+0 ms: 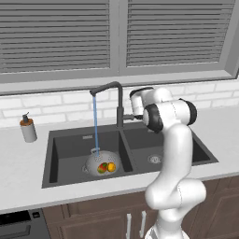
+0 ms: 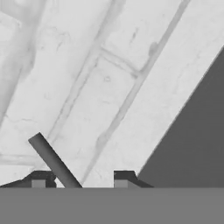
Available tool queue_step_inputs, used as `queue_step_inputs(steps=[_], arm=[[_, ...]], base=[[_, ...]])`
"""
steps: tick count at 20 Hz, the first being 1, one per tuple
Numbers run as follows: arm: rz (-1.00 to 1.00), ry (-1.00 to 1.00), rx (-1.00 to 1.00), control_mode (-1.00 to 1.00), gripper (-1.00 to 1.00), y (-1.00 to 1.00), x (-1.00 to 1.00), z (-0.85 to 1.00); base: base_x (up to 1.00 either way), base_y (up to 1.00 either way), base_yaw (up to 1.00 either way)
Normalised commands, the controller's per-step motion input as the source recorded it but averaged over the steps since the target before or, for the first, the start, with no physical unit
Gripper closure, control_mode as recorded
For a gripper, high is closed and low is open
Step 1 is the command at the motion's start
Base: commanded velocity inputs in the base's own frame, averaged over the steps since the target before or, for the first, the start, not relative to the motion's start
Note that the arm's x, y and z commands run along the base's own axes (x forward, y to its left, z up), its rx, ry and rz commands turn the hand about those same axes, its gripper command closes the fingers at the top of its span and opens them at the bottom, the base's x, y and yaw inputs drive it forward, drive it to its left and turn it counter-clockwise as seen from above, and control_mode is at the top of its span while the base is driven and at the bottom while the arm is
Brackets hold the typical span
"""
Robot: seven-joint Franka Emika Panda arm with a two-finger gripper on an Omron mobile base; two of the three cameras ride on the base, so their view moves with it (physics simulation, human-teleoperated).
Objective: Put the colander in the sink, put the mango, tangerine in the colander, and turn on the sink faucet and pour water over the colander.
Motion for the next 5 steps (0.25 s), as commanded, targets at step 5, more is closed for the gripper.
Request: queue_step_inputs(steps=[5], arm=[[-0.04,0.0,0.02,-1.0,1.0,-0.65,-0.27,0.0]], base=[[0.0,0.0,0.0]])
